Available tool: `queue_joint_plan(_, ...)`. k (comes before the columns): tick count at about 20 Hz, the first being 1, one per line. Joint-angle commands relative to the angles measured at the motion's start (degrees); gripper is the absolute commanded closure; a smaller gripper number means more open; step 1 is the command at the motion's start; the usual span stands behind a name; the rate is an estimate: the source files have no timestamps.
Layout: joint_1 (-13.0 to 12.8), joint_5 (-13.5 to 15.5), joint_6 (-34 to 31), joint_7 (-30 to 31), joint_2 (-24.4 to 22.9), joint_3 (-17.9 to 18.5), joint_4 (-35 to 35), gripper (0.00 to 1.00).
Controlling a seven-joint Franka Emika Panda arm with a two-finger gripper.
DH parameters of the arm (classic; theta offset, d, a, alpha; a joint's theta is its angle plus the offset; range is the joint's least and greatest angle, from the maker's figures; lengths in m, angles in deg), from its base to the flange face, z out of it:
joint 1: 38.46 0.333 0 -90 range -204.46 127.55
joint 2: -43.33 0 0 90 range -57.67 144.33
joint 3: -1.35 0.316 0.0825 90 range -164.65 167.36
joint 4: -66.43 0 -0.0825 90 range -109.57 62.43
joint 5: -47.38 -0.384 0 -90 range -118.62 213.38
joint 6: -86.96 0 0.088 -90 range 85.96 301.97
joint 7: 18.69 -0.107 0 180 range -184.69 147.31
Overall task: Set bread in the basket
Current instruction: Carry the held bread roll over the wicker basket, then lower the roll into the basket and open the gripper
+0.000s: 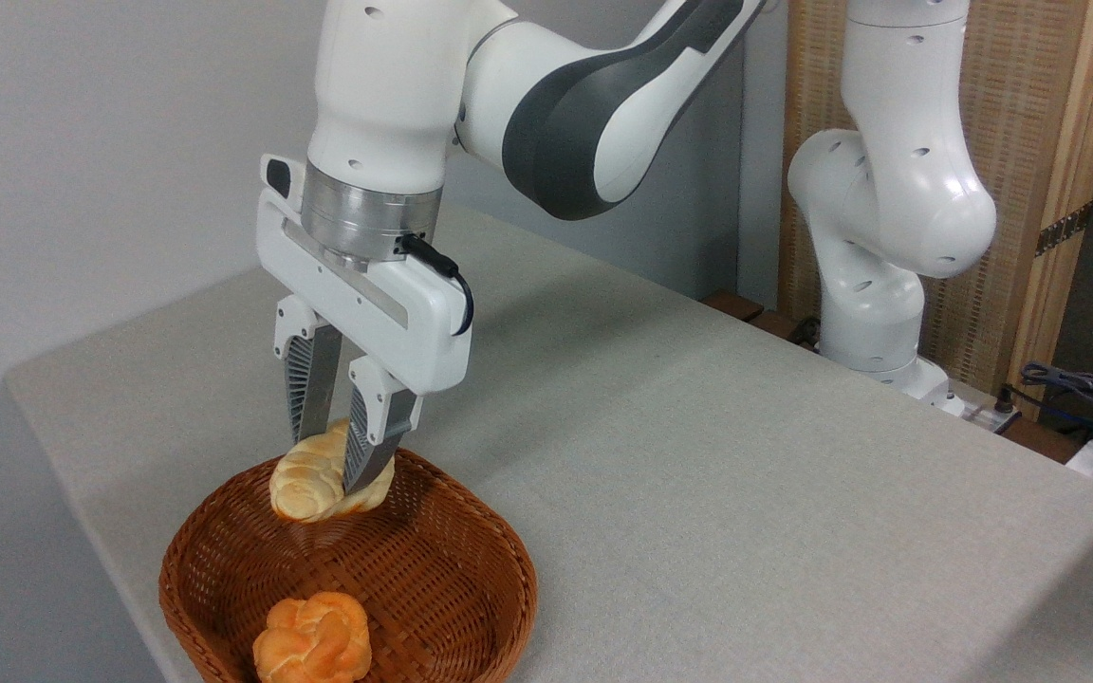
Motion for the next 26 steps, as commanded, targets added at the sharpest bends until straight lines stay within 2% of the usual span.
queue_joint_plan(1, 0.0, 1.1, 0.3, -0.1, 0.2, 0.5, 0.8, 0.0)
queue_joint_plan(21, 0.8, 0.7, 0.9, 0.5, 0.0, 0.5, 1.2, 0.0)
queue_joint_plan(24, 0.7, 0.5, -1.9, 2.0, -0.4, 1.4, 1.2, 0.0)
queue_joint_plan(26, 0.7, -1.6, -5.5, 2.1, -1.4, 1.4, 1.7, 0.0)
